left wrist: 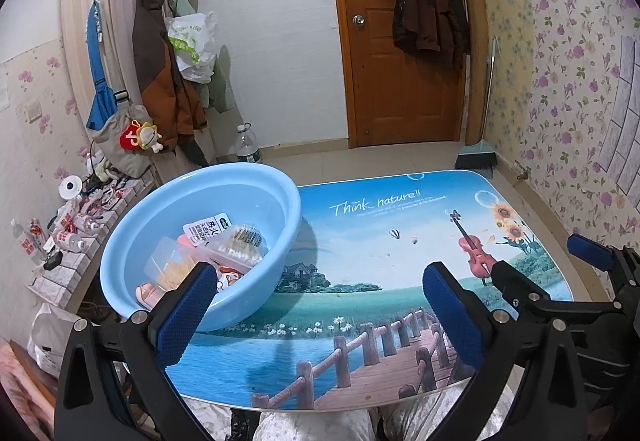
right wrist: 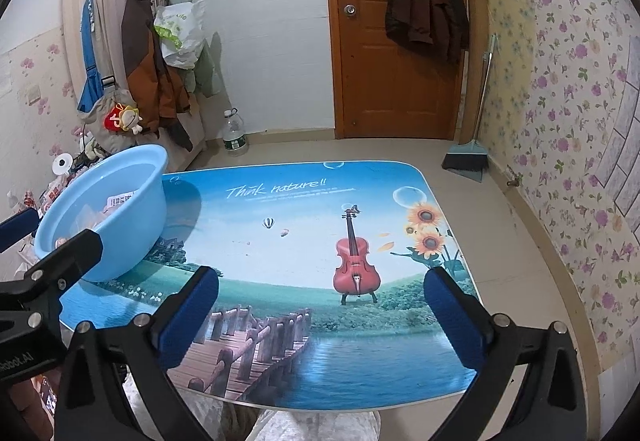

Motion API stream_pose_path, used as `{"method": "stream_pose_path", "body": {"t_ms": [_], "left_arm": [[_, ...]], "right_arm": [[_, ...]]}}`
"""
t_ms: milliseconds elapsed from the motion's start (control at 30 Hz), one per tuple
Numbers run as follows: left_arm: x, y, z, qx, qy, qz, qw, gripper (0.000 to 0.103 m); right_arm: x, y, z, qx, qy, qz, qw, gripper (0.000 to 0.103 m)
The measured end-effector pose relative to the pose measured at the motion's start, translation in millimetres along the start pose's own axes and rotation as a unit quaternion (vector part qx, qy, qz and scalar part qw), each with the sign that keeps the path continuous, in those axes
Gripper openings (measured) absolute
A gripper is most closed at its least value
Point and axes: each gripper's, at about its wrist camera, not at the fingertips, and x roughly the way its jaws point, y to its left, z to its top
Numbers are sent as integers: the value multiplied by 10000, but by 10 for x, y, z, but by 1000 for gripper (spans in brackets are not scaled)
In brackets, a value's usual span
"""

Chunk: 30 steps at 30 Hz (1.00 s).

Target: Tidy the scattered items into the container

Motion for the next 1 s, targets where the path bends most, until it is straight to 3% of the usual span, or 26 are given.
{"method": "stream_pose_path", "body": {"t_ms": [1000], "left_arm": [[-8, -124, -3, 87, 69, -135, 9998, 103]], "right_arm": [[4, -91, -61, 69, 5, -46, 10000, 103]]}}
